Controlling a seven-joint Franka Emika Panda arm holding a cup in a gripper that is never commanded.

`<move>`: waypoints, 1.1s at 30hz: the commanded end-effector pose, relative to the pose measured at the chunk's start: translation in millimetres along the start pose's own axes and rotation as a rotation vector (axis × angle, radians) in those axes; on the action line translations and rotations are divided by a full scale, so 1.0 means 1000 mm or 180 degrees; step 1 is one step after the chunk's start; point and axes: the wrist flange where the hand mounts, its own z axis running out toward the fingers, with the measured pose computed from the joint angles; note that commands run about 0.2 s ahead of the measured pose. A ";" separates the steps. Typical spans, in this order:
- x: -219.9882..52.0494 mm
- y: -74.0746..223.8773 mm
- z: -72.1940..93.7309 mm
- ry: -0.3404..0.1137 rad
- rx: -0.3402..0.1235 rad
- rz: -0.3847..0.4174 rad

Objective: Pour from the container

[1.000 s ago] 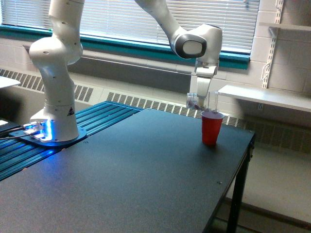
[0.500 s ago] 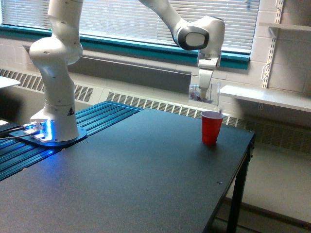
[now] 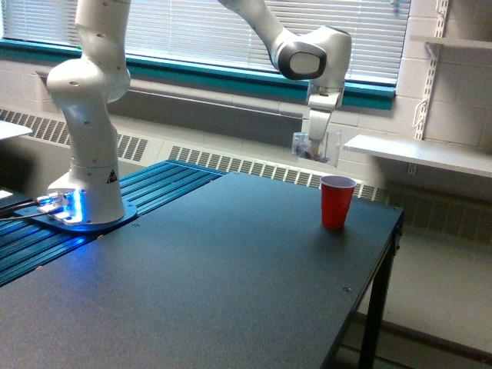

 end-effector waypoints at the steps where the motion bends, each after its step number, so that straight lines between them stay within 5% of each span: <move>1: -0.021 -0.003 0.004 -0.0077 -0.0022 -0.0037; 33: 0.003 0.018 0.000 -0.0411 -0.0003 0.0469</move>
